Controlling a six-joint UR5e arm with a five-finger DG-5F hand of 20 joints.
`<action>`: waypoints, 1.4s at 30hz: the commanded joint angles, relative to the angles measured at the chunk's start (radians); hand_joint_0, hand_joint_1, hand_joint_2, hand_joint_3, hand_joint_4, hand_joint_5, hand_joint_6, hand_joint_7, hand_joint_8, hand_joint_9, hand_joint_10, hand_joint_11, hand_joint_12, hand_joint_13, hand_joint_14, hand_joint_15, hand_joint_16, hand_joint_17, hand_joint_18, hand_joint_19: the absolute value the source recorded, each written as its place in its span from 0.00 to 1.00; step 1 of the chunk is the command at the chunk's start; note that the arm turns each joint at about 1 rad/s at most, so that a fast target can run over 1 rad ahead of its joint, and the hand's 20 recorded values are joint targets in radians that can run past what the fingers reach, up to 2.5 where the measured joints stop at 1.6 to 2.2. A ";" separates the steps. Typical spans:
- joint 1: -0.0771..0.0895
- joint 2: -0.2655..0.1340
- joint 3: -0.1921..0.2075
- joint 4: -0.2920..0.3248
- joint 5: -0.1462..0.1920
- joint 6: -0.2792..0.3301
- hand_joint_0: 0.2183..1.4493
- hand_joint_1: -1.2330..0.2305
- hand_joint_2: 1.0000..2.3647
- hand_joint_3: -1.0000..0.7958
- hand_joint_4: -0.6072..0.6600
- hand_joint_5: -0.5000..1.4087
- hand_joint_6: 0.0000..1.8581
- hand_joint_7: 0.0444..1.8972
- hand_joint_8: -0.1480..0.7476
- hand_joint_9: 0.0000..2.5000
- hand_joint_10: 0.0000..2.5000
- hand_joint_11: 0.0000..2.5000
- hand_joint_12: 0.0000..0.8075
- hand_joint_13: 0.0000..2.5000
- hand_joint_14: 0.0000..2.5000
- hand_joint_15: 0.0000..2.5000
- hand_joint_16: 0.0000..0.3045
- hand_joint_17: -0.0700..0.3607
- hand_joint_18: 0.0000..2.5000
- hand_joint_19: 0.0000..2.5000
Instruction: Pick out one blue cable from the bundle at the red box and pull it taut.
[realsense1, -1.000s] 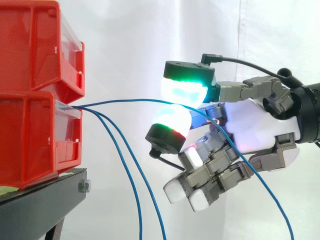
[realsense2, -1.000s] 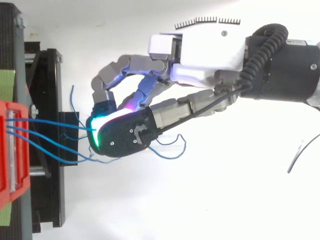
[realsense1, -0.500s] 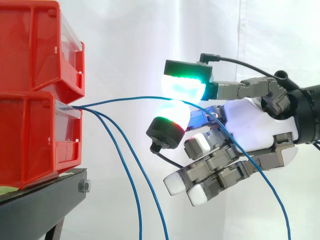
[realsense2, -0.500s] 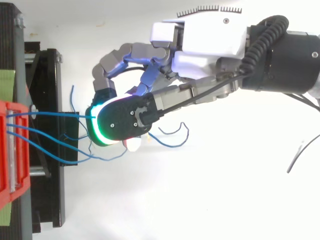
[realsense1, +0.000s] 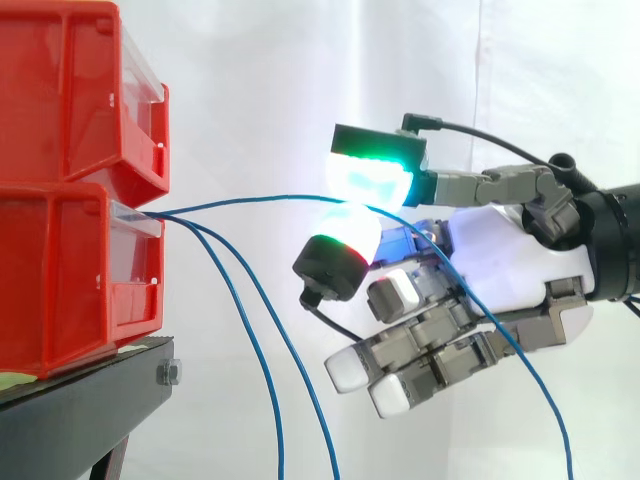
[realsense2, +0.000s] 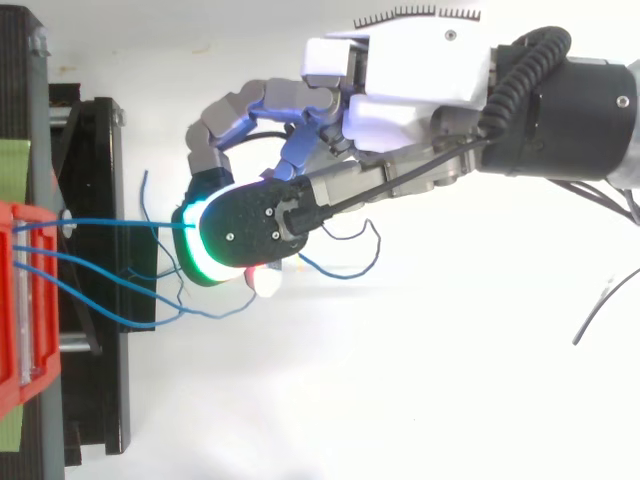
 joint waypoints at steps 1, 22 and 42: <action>0.001 0.000 -0.035 0.039 -0.002 0.027 0.40 0.37 0.02 0.44 0.24 0.15 0.49 0.69 0.43 0.44 0.01 0.29 0.36 0.31 0.01 0.13 0.13 0.37 0.21 0.18; -0.028 0.037 -0.052 0.046 -0.186 0.038 0.39 0.37 0.03 0.50 0.23 0.15 0.50 0.71 0.43 0.45 0.01 0.28 0.36 0.31 0.01 0.13 0.13 0.37 0.22 0.20; -0.048 0.103 -0.123 -0.040 -0.129 0.000 0.38 0.37 0.02 0.50 0.26 0.15 0.50 0.69 0.43 0.42 0.01 0.28 0.35 0.30 0.01 0.14 0.11 0.33 0.18 0.21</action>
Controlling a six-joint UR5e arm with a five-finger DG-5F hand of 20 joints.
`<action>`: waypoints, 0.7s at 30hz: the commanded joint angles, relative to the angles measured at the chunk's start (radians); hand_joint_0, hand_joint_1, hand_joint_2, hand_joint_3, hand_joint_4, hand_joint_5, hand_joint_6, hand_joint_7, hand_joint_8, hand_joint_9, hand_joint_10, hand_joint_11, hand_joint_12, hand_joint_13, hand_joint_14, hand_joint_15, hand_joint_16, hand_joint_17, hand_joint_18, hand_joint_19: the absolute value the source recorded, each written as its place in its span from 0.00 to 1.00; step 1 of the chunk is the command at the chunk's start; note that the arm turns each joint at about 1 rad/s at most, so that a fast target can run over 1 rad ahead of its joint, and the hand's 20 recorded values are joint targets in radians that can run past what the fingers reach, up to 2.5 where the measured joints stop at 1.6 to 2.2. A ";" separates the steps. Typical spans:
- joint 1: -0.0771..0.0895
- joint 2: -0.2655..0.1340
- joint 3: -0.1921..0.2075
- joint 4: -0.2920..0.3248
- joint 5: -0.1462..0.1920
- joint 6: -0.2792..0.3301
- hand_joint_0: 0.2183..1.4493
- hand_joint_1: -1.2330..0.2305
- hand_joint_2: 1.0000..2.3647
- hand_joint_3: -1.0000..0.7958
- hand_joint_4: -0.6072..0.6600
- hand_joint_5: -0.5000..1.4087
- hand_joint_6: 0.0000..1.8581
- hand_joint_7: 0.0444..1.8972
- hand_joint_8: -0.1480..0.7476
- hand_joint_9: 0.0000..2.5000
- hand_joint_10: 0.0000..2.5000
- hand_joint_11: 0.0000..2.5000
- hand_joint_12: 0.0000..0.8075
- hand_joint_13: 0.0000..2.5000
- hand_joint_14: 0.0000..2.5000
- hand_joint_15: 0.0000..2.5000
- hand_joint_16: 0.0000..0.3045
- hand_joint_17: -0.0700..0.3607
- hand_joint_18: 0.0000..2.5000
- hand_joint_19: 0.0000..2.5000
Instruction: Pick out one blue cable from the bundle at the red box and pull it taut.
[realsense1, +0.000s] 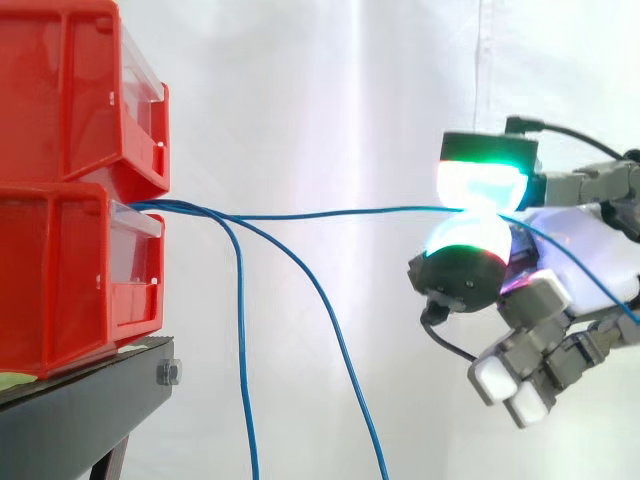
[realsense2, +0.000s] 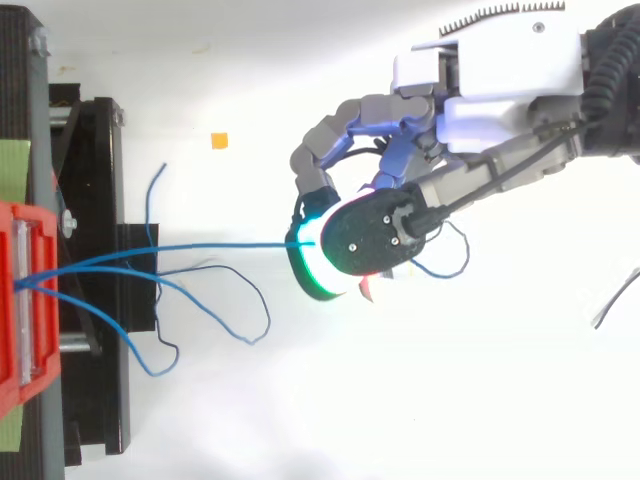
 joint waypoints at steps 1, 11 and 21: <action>0.002 0.001 -0.016 0.057 0.038 -0.004 0.38 0.36 0.02 0.49 0.27 0.15 0.50 0.69 0.43 0.42 0.01 0.28 0.34 0.30 0.01 0.14 0.10 0.33 0.18 0.21; 0.011 0.000 -0.014 0.082 0.122 -0.004 0.35 0.37 0.02 0.45 0.35 0.15 0.49 0.67 0.42 0.43 0.01 0.29 0.34 0.30 0.01 0.14 0.10 0.32 0.15 0.20; 0.013 0.000 -0.016 0.084 0.130 -0.004 0.35 0.37 0.02 0.47 0.35 0.16 0.49 0.68 0.42 0.45 0.01 0.29 0.28 0.29 0.01 0.17 0.07 0.27 0.11 0.21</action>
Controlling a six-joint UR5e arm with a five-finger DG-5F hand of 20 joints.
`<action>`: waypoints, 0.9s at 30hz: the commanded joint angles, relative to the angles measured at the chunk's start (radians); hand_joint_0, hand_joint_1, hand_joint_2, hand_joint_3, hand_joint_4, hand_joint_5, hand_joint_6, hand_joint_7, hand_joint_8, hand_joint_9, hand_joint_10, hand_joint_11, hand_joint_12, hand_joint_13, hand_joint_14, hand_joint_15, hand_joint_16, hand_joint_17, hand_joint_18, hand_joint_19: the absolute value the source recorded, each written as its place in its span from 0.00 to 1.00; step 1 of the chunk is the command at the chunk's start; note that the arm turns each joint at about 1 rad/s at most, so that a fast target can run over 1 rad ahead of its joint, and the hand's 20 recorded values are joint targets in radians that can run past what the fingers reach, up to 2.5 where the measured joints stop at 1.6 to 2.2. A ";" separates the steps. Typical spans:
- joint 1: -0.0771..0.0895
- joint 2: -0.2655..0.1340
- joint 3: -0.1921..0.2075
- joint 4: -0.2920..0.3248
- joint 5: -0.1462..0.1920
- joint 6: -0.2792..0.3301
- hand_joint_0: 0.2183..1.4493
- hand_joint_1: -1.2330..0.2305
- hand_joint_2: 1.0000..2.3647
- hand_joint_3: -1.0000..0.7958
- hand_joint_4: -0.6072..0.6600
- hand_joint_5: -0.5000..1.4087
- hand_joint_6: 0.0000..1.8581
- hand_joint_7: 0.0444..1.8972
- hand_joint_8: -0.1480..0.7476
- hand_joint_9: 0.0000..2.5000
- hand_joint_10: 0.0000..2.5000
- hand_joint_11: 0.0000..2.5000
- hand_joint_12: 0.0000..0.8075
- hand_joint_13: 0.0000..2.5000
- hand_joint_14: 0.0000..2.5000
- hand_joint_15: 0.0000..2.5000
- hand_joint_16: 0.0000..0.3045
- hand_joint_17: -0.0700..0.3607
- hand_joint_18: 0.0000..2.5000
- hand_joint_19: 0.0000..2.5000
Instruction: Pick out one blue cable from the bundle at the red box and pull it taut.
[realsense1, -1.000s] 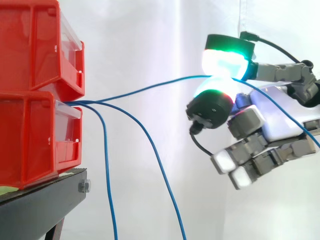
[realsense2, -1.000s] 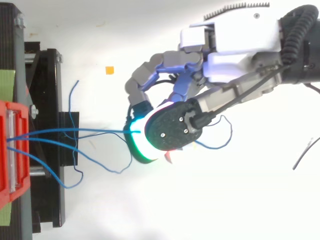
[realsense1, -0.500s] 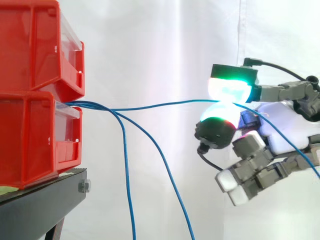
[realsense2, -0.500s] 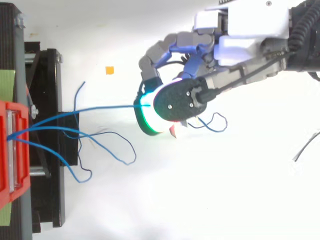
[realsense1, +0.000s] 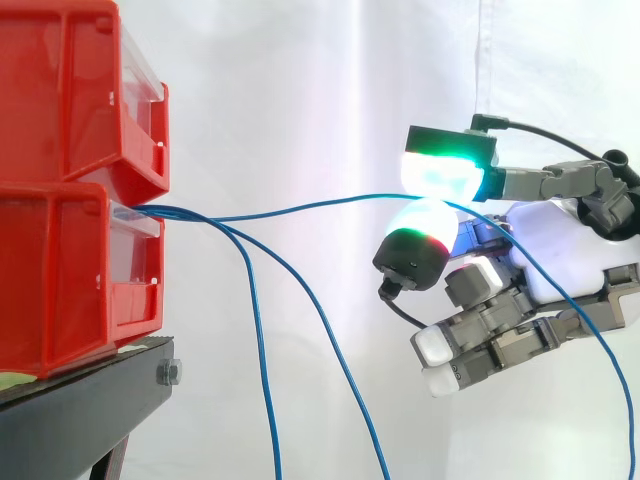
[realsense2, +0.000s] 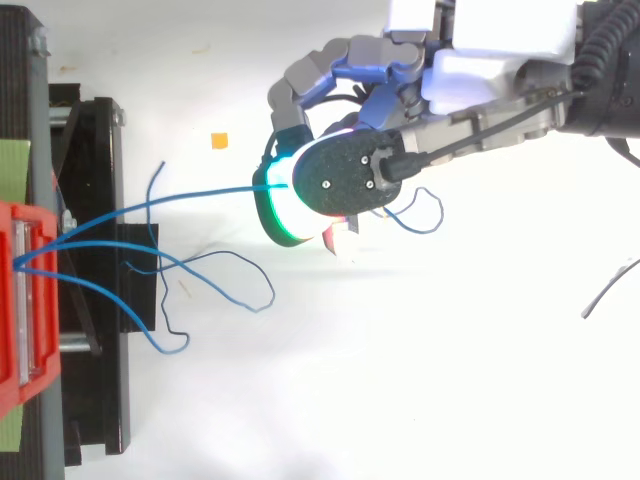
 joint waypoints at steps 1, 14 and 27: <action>0.000 0.000 -0.001 0.002 0.005 -0.002 0.35 0.37 0.02 0.47 0.34 0.16 0.49 0.68 0.42 0.45 0.01 0.30 0.28 0.29 0.01 0.18 0.07 0.27 0.11 0.21; 0.002 0.000 0.001 0.057 0.000 -0.020 0.36 0.38 0.02 0.51 0.32 0.16 0.50 0.70 0.44 0.45 0.01 0.30 0.30 0.32 0.01 0.18 0.07 0.27 0.13 0.22; 0.002 0.000 -0.001 0.086 0.005 -0.020 0.36 0.37 0.02 0.51 0.31 0.16 0.50 0.70 0.44 0.46 0.01 0.30 0.30 0.33 0.01 0.18 0.09 0.31 0.18 0.23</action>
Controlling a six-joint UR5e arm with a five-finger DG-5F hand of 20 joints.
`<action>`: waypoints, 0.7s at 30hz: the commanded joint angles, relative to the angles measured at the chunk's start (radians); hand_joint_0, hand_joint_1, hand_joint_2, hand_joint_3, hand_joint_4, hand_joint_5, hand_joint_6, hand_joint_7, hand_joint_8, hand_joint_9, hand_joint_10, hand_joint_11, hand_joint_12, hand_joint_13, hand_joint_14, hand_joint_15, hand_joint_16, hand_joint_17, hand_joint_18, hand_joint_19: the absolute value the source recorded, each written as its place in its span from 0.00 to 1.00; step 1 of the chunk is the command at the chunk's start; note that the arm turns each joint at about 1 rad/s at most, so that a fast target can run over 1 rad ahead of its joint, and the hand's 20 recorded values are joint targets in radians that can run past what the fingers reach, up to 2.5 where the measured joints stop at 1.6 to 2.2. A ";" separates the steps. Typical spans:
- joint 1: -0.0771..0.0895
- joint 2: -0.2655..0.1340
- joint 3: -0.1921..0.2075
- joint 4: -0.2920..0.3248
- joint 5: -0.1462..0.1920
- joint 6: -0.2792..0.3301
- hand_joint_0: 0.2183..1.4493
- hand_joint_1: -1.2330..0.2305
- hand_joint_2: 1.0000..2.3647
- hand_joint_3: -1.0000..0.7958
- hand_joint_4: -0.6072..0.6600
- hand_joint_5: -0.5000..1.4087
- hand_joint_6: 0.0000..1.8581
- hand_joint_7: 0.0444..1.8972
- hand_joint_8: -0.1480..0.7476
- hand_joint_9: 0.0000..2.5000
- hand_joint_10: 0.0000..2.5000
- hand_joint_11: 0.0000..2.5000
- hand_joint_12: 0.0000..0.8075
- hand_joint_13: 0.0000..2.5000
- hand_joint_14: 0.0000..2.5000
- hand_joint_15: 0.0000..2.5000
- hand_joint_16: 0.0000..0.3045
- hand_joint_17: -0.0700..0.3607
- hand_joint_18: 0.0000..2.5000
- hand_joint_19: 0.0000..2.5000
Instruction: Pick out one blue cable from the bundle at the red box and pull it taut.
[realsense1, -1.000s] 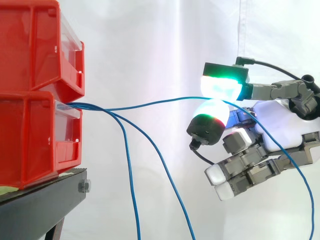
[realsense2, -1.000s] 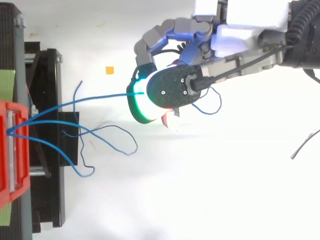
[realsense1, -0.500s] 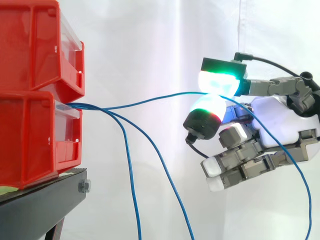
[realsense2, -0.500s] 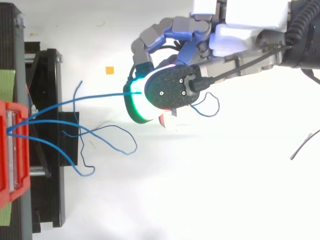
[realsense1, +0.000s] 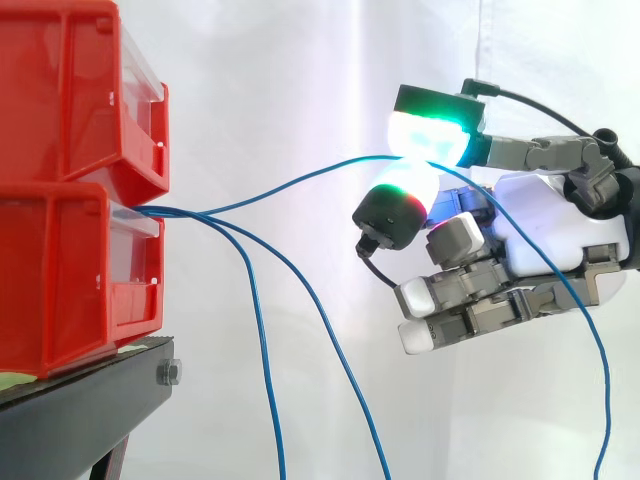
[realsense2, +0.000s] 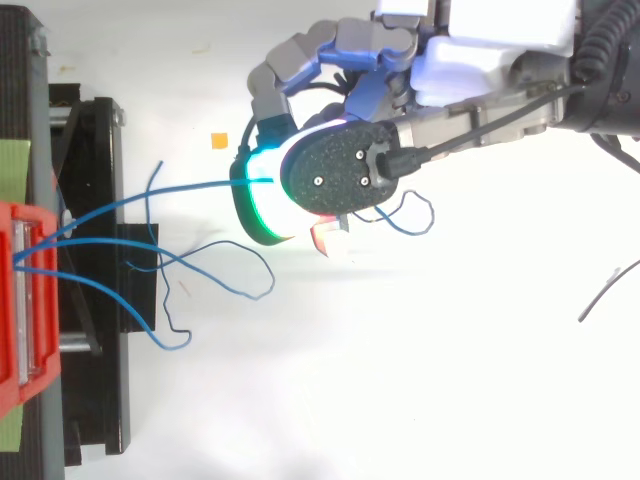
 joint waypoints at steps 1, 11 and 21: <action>0.000 0.000 -0.001 0.000 0.000 0.000 0.36 0.37 0.02 0.51 0.32 0.16 0.50 0.70 0.45 0.47 0.01 0.30 0.30 0.35 0.01 0.19 0.11 0.33 0.22 0.25; 0.000 0.001 0.001 0.000 0.000 0.000 0.35 0.38 0.02 0.52 0.32 0.16 0.50 0.70 0.43 0.47 0.01 0.30 0.26 0.36 0.01 0.20 0.10 0.32 0.25 0.25; 0.000 0.000 0.001 -0.001 0.000 0.000 0.35 0.38 0.02 0.52 0.32 0.16 0.50 0.71 0.43 0.47 0.01 0.30 0.27 0.37 0.01 0.21 0.11 0.33 0.26 0.26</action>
